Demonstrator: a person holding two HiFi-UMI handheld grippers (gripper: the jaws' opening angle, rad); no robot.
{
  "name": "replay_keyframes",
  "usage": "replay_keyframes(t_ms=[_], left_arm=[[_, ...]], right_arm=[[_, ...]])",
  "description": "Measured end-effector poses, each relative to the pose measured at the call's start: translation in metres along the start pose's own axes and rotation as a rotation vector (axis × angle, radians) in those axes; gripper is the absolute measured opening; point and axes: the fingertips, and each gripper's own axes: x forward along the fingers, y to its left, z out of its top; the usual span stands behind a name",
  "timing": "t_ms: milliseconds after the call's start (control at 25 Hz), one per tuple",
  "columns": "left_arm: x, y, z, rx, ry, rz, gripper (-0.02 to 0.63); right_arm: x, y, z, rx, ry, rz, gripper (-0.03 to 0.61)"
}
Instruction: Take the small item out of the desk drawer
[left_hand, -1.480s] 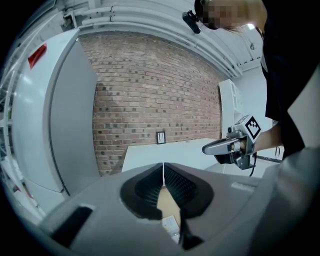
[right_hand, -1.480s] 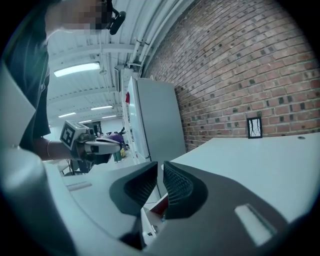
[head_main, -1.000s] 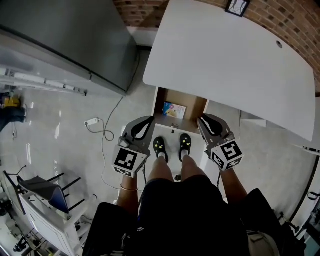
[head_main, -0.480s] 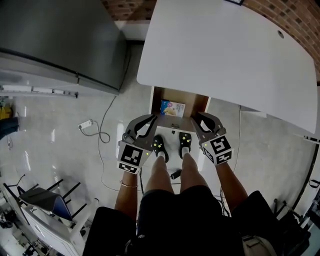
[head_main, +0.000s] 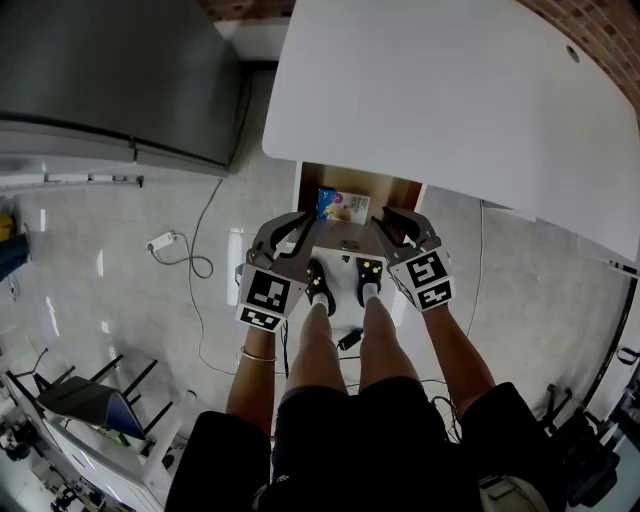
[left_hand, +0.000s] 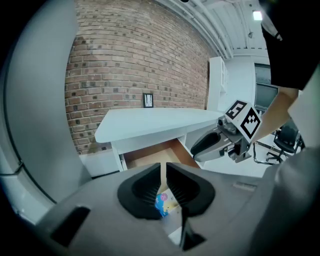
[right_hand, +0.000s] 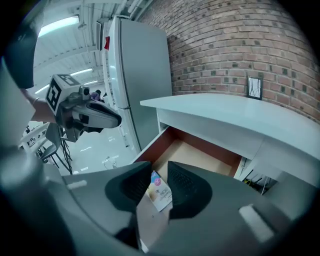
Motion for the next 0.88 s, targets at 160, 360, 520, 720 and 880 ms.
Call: replay_keyframes(t_ms=[160,360,520,720,880], left_arm=[[0.017,0.002,-0.010,0.010,0.026,-0.018,0.028],[0.034,0.006,-0.025,0.005,0.054,-0.030,0.029],[0.046,0.010,-0.039,0.007,0.083,-0.037,0.034],[0.057,0.012,-0.054,0.038,0.130,-0.061,0.041],[0.063,0.016,-0.061,0.046,0.150,-0.064,0.043]], right_arm=[[0.021,-0.004,-0.013,-0.018,0.045,0.005,0.117],[0.045,-0.007,-0.032,-0.037,0.111,0.014,0.121],[0.063,-0.007,-0.053,-0.066,0.179,0.026,0.124],[0.084,-0.012,-0.072,-0.098,0.257,0.042,0.144],[0.098,-0.015,-0.085,-0.118,0.311,0.056,0.152]])
